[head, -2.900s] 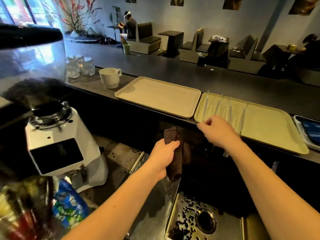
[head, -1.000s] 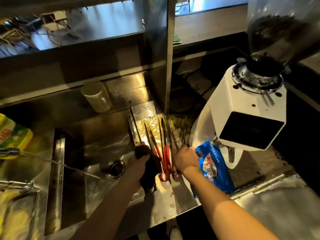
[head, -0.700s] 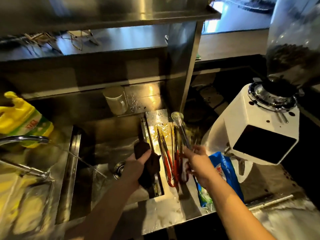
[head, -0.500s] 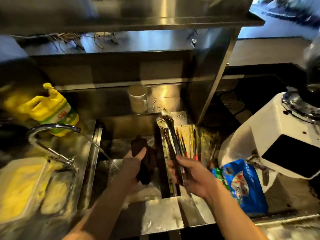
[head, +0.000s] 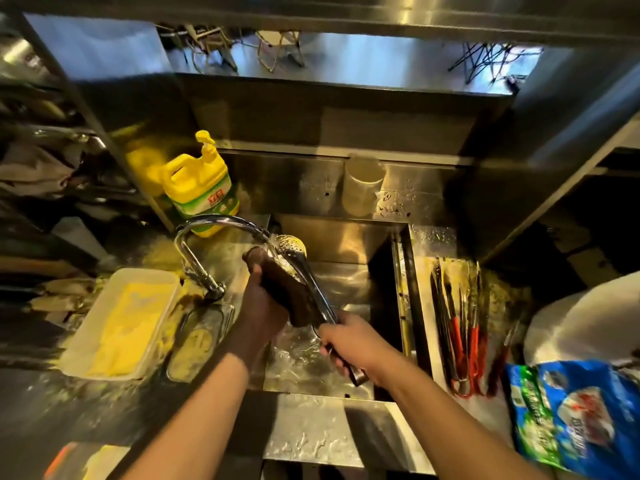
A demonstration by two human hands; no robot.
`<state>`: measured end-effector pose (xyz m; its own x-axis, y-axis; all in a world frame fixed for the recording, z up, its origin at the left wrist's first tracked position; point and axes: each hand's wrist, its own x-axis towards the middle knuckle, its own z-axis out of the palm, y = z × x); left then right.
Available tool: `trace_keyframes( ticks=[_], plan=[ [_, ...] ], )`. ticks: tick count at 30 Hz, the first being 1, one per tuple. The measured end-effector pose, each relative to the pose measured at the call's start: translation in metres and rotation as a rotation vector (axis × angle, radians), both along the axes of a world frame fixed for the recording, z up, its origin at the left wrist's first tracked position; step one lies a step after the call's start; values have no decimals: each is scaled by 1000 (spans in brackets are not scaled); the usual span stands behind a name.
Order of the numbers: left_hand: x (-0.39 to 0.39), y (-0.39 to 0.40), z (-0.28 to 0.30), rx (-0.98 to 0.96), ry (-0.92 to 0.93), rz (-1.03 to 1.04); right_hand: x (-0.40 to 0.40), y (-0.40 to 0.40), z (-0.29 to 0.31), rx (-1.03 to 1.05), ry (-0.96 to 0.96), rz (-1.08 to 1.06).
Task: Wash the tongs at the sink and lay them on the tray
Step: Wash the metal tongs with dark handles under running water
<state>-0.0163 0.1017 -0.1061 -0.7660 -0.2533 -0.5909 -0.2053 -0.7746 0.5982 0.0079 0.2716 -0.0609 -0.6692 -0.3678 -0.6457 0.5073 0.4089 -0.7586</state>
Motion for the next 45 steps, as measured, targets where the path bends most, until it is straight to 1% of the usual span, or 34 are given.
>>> trace_keyframes(
  ticks=[3, 6, 8, 10, 14, 17, 20, 22, 24, 27, 30, 32, 34, 37, 39, 41, 45],
  plan=[
    [-16, -9, 3, -66, -60, -58, -2, -11, -2, 130, 129, 104],
    [-35, -18, 1, -188, -154, -107, 0, -8, -4, 205, 135, 184],
    [-42, -14, -6, -232, -248, -161, -8, -12, -2, 244, 181, 162],
    [-44, -8, -8, -234, -296, -199, -13, -18, 2, 246, 198, 130],
    [-55, -6, -18, -225, -302, -163, -15, -23, 1, 276, 195, 162],
    [-60, 0, -17, -231, -271, -215, -18, -25, 2, 286, 217, 100],
    [-64, -1, -18, -277, -329, -138, -16, -25, 4, 285, 193, 145],
    [-65, -1, -18, -303, -346, -183, -18, -23, 5, 289, 200, 122],
    [-64, 0, -20, -332, -317, -249, -19, -23, 5, 294, 214, 86],
    [-62, -3, -15, -358, -277, -223, -16, -22, 5, 252, 195, 108],
    [-59, -11, -13, -415, -256, -295, -12, -18, 3, 265, 230, 76],
    [-57, -14, -16, -336, -228, -249, -8, -26, 2, 237, 215, 79],
    [-53, -15, -10, -304, -257, -239, -6, -34, 2, 255, 206, 83],
    [-54, -16, -13, -401, -287, -274, -7, -36, 3, 250, 181, 95],
    [-57, -19, -18, -325, -282, -244, -8, -38, 6, 265, 183, 112],
    [-55, -14, -18, -300, -261, -243, -7, -36, 5, 276, 192, 81],
    [-49, 1, -29, -204, -214, -138, -3, -36, 4, 252, 181, 71]
  ],
)
